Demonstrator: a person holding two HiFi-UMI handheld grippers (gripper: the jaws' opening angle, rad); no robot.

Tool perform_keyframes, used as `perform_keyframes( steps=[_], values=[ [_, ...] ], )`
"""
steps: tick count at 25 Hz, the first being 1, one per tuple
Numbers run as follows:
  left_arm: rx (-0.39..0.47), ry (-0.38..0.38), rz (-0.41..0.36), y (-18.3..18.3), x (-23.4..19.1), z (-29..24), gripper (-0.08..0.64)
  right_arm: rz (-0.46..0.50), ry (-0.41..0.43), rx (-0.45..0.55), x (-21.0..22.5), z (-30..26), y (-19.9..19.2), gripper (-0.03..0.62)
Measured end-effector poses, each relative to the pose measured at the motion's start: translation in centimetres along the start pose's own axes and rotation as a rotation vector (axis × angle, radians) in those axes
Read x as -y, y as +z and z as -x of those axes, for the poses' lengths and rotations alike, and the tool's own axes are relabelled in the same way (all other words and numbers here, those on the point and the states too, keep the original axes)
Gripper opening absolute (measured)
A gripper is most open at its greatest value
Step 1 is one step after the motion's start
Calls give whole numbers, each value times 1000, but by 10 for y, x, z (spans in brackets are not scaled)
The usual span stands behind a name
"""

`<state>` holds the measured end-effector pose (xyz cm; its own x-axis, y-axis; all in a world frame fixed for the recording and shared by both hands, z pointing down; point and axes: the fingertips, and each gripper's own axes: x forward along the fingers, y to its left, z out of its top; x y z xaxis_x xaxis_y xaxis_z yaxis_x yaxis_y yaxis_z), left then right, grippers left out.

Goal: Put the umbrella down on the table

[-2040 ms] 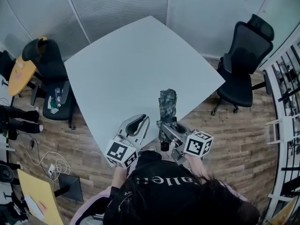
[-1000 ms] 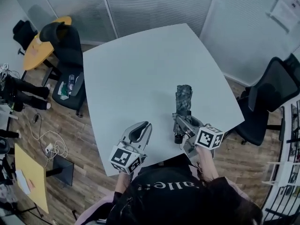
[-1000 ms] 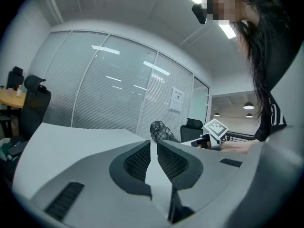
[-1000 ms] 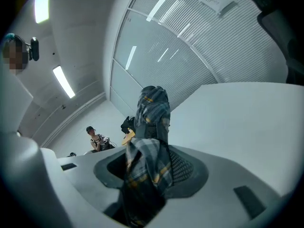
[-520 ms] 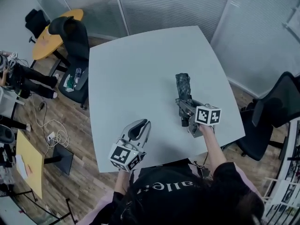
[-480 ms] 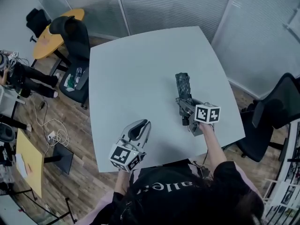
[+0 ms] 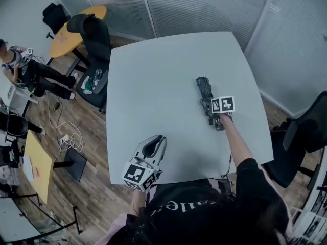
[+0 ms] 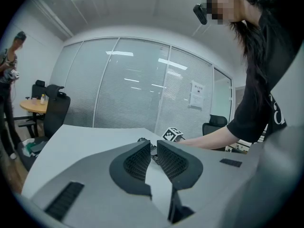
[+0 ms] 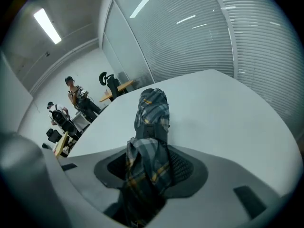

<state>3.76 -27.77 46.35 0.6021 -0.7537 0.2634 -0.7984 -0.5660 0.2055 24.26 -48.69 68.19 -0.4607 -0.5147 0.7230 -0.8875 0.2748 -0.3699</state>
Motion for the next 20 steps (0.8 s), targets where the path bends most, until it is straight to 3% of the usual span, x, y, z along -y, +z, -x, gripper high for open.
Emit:
perform_keyframes(
  steps=[7,15,20],
  values=[
    [-18,69,17,-9,-15,5,60,67,-67,-105,14,-38,-8,198],
    [-18,70,45,-12,-18,-1,60,70,-81,-58,17,-44,-11,236],
    [-24,41,42,-11,-14,-5,60,21,-75,-29,21,-35,-11,275]
  ],
)
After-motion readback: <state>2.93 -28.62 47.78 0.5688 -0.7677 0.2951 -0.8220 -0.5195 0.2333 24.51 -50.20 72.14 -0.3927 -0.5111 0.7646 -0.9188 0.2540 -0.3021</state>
